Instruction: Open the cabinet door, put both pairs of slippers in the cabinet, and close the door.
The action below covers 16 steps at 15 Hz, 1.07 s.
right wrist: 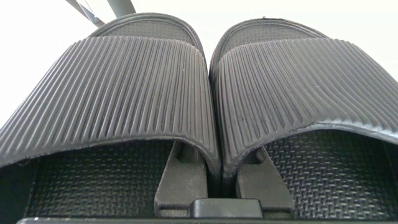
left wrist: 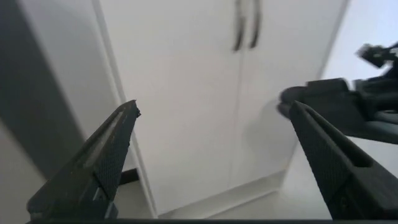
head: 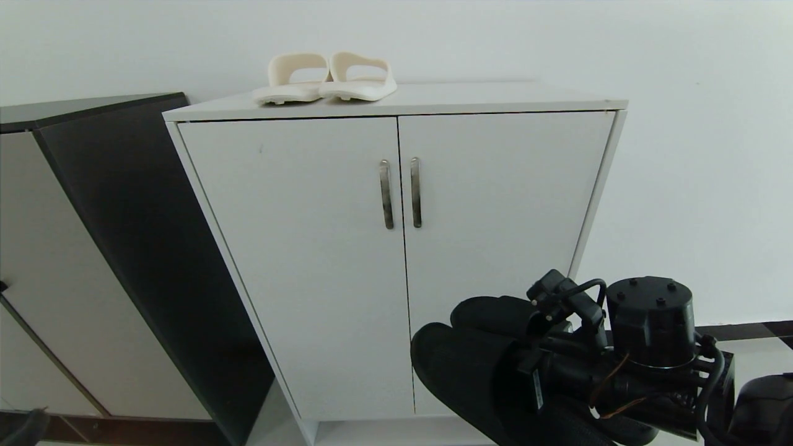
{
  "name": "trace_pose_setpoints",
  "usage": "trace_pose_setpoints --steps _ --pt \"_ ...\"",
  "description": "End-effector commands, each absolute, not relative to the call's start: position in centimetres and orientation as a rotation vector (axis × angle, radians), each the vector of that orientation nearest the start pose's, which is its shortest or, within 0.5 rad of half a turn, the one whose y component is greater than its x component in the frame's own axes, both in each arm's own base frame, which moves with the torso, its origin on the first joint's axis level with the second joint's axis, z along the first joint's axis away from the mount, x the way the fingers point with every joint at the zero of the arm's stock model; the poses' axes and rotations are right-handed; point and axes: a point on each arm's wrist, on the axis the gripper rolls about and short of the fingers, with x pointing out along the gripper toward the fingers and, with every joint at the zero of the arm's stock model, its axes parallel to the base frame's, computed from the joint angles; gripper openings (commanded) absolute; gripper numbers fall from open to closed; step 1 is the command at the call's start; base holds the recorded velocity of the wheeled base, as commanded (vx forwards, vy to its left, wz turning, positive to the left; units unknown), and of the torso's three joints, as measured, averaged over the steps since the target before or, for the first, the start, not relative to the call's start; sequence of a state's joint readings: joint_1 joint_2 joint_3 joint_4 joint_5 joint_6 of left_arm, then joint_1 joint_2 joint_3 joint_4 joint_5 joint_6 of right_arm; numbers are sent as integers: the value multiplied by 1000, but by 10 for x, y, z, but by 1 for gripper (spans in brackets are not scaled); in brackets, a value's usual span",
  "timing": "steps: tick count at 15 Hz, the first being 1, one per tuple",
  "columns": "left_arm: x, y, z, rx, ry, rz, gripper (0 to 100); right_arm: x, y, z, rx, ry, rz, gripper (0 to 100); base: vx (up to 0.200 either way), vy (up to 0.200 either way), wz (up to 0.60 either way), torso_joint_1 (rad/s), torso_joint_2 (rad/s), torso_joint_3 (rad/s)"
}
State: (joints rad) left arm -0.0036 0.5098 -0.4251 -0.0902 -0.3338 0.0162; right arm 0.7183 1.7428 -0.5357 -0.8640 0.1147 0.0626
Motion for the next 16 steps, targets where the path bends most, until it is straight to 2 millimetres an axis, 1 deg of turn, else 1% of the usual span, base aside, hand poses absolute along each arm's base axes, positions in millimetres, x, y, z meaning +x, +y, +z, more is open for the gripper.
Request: trace_pose_setpoints --steps 1,3,4,5,7,9,11,13,15,16 --pt "79 -11 218 27 104 -449 100 210 188 124 -47 363 816 0 0 0 0 0 0 0" --pt "105 -21 219 36 105 -524 100 210 189 125 -47 362 816 0 0 0 0 0 0 0" --pt "113 -26 219 41 98 -539 100 210 190 125 -48 360 820 0 0 0 0 0 0 0" --pt "128 -40 221 51 81 -553 100 210 191 126 -46 356 821 0 0 0 0 0 0 0" --pt "145 -62 223 57 59 -577 100 210 190 126 -47 357 821 0 0 0 0 0 0 0" --pt "157 -82 232 57 40 -627 100 209 191 125 -48 359 823 0 0 0 0 0 0 0" --pt "169 -97 243 55 20 -665 100 209 191 125 -48 359 826 0 0 0 0 0 0 0" --pt "182 -117 252 54 8 -717 100 209 191 125 -51 361 824 0 0 0 0 0 0 0" --pt "189 -129 258 47 0 -753 100 209 191 123 -53 367 824 0 0 0 0 0 0 0" --pt "193 -140 265 25 -1 -802 100 209 191 123 -53 368 824 0 0 0 0 0 0 0"
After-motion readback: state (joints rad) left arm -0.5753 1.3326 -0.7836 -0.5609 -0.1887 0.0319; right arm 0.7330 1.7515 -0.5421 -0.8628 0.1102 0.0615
